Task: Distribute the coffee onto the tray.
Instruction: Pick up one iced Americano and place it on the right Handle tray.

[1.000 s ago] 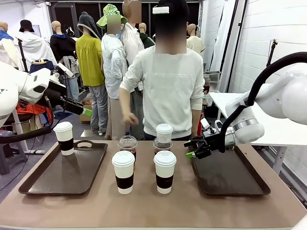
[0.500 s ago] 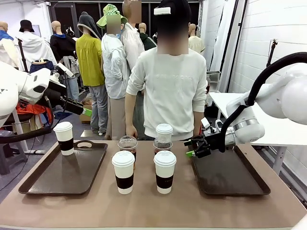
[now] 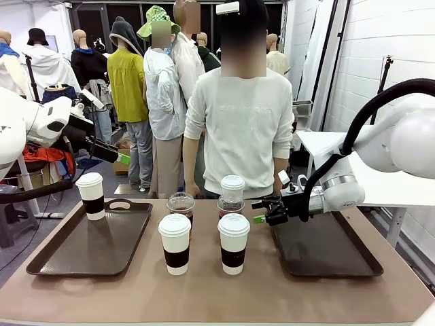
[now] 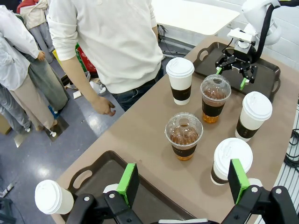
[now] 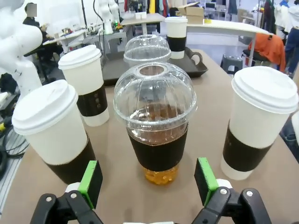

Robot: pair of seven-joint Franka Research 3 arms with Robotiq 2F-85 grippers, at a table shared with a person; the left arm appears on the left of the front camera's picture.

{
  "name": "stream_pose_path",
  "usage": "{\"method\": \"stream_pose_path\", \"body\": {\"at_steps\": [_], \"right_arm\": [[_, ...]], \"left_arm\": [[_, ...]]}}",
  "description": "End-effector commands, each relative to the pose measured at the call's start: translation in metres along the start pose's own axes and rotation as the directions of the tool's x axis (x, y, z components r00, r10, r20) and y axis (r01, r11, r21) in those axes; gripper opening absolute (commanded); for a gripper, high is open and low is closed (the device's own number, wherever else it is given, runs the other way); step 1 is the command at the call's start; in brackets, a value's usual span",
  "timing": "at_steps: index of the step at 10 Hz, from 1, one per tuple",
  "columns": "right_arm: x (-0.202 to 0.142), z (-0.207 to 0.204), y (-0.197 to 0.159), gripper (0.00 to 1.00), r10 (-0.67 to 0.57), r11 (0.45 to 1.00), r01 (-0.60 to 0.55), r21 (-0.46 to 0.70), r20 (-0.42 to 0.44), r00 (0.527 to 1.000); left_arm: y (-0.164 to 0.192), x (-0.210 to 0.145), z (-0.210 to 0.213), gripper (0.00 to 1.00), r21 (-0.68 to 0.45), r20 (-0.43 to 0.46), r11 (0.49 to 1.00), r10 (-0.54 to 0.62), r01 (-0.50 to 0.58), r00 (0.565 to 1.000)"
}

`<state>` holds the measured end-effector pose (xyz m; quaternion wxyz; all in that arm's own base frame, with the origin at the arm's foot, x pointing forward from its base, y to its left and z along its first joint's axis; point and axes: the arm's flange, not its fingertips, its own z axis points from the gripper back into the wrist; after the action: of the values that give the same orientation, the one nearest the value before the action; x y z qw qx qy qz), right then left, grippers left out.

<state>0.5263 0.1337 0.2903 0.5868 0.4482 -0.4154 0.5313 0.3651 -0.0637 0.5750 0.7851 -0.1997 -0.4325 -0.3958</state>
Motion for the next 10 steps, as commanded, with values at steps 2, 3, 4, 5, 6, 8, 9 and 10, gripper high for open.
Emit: {"method": "stream_pose_path", "body": {"at_steps": [2,3,4,5,6,8,9,10], "right_arm": [[-0.006,-0.012,-0.009,1.00,0.016,1.000,-0.015,-0.021,0.024,1.000],[-0.010,-0.016,-0.011,1.00,0.017,1.000,-0.017,-0.013,0.018,1.000],[-0.014,-0.021,-0.012,1.00,0.026,0.999,-0.026,-0.024,0.012,1.000],[-0.017,-0.025,-0.015,1.00,0.050,0.998,-0.050,-0.048,0.009,0.999],[-0.020,-0.030,-0.019,1.00,0.071,0.996,-0.071,-0.060,0.000,0.997],[-0.023,-0.038,-0.023,1.00,0.084,0.995,-0.083,-0.056,0.013,0.996],[-0.024,-0.041,-0.026,1.00,0.093,0.993,-0.092,-0.068,0.010,0.996],[-0.026,-0.044,-0.030,1.00,0.086,0.995,-0.085,-0.057,0.013,0.996]], "left_arm": [[0.002,-0.002,-0.001,1.00,-0.012,0.009,1.000,0.001,-0.001,1.000],[0.002,-0.002,-0.001,1.00,-0.012,0.009,1.000,0.001,-0.001,1.000],[0.002,-0.002,-0.001,1.00,-0.012,0.009,1.000,0.001,-0.001,1.000],[0.002,-0.002,-0.001,1.00,-0.012,0.009,1.000,0.001,-0.001,1.000],[0.002,-0.002,-0.001,1.00,-0.012,0.009,1.000,0.001,-0.001,1.000],[0.002,-0.002,-0.001,1.00,-0.012,0.009,1.000,0.001,-0.001,1.000],[0.002,-0.002,-0.001,1.00,-0.012,0.009,1.000,0.001,-0.001,1.000],[0.002,-0.002,-0.001,1.00,-0.012,0.009,1.000,0.001,-0.001,1.000]]}}
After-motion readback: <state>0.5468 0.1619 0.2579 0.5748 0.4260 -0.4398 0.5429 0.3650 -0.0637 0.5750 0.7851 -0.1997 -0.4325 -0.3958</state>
